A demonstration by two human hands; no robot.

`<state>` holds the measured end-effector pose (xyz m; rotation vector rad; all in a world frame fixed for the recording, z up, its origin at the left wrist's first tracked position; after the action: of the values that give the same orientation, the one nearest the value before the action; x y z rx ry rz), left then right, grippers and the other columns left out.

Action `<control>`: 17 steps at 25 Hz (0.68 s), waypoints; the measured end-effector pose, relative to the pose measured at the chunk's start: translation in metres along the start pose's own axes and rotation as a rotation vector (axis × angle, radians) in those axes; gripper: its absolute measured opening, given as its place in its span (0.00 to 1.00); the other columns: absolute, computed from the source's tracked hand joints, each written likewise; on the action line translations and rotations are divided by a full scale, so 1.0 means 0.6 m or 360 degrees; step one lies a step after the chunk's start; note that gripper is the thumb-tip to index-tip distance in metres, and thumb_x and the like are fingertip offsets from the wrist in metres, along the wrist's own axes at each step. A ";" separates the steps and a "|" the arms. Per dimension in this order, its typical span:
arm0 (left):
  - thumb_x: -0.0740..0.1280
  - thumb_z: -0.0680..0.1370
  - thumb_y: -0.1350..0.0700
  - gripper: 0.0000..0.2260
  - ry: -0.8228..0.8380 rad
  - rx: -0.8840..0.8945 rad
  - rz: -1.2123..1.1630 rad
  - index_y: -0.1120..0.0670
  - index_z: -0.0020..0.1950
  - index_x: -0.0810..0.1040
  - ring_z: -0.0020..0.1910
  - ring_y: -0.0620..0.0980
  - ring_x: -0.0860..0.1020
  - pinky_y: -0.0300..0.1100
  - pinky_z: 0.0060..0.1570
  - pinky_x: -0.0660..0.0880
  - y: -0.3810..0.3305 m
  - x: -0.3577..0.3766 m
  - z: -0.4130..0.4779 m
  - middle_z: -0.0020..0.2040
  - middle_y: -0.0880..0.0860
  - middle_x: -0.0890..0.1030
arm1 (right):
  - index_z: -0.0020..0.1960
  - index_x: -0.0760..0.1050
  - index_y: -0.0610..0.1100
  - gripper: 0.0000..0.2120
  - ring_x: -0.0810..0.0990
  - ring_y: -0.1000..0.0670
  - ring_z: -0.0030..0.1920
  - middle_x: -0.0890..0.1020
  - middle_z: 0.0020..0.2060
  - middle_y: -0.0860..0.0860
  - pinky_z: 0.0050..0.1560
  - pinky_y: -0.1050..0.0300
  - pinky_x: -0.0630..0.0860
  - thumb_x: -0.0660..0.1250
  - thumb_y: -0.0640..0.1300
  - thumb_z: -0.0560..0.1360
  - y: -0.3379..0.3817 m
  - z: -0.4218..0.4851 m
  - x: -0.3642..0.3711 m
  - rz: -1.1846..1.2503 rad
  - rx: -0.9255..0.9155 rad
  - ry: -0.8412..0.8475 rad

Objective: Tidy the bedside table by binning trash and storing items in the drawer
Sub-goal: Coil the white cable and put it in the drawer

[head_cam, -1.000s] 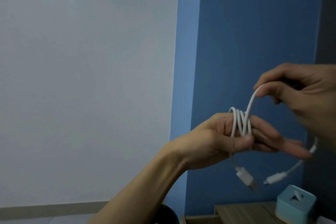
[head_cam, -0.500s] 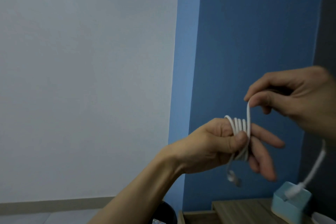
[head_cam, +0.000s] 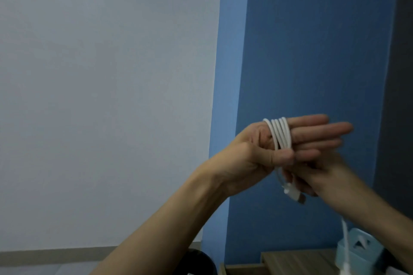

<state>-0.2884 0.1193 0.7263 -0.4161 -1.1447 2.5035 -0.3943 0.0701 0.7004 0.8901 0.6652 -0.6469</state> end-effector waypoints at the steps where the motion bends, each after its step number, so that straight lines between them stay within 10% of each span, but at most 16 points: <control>1: 0.51 0.75 0.75 0.25 -0.0051 0.0034 0.0089 0.65 0.72 0.59 0.68 0.49 0.69 0.38 0.64 0.69 -0.005 -0.007 0.002 0.70 0.59 0.64 | 0.34 0.77 0.43 0.10 0.67 0.58 0.20 0.82 0.28 0.45 0.23 0.74 0.66 0.64 0.40 0.74 0.024 -0.024 -0.010 0.0518 -0.0394 0.0655; 11: 0.57 0.75 0.71 0.15 -0.0125 -0.0224 0.0817 0.63 0.60 0.73 0.52 0.45 0.78 0.37 0.60 0.73 0.006 -0.036 0.001 0.52 0.61 0.81 | 0.34 0.77 0.54 0.27 0.75 0.55 0.22 0.75 0.24 0.61 0.20 0.62 0.70 0.43 0.59 0.77 -0.003 0.013 -0.129 -0.0500 -0.1866 -0.0293; 17: 0.52 0.78 0.70 0.12 0.0330 -0.0193 0.0545 0.69 0.58 0.70 0.46 0.45 0.79 0.34 0.48 0.73 0.002 -0.009 -0.005 0.51 0.79 0.75 | 0.38 0.80 0.49 0.11 0.75 0.56 0.30 0.79 0.30 0.56 0.31 0.60 0.72 0.63 0.52 0.71 0.005 0.045 -0.145 -0.0196 -0.1879 -0.0399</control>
<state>-0.2824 0.1180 0.7243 -0.9539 -1.2312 2.5977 -0.4396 0.0679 0.7793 -0.3232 0.7264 -0.3529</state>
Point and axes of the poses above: each hand's wrist, its own z-axis towards the middle knuckle, its own x-axis out of the palm, y = z × x, the point moved 2 cm from there along z, towards the middle knuckle
